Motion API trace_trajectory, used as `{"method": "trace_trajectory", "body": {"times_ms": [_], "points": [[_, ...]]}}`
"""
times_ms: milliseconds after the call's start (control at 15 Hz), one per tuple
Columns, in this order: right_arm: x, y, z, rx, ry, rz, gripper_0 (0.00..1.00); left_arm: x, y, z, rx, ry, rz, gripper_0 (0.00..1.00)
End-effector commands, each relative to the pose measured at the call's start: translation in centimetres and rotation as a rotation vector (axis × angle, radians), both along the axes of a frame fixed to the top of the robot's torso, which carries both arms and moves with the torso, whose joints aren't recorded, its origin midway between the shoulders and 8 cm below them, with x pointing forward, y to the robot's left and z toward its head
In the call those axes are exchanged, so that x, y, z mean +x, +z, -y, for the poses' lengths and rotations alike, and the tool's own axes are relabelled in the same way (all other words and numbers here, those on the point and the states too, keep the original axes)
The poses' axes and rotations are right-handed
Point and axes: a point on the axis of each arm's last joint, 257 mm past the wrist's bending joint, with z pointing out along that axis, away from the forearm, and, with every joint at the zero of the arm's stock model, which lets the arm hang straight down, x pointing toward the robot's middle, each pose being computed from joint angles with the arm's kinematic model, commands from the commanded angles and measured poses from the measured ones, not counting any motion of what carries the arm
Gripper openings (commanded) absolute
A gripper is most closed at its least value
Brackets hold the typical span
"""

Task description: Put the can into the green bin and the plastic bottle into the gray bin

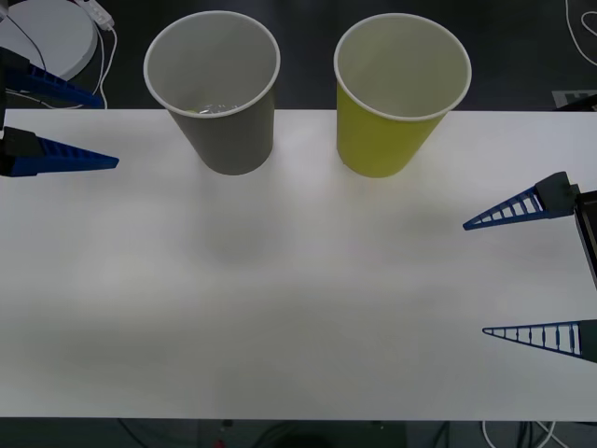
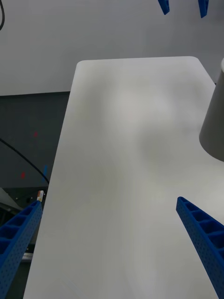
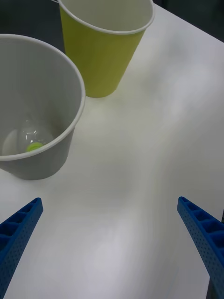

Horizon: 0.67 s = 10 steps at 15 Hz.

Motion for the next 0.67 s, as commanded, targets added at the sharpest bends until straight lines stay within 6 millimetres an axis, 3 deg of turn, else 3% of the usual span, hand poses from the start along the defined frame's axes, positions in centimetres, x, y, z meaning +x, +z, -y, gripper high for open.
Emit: {"method": "trace_trajectory", "body": {"times_ms": [67,667], "points": [[0.0,0.0,0.0,0.000,0.000,0.000,1.00,-1.4,-1.6,-1.5,0.020,-0.043,0.038,1.00],[0.0,0.0,0.0,0.000,0.000,0.000,1.00,-5.4,-5.4,-4.6,0.090,-0.170,0.141,1.00]]}}
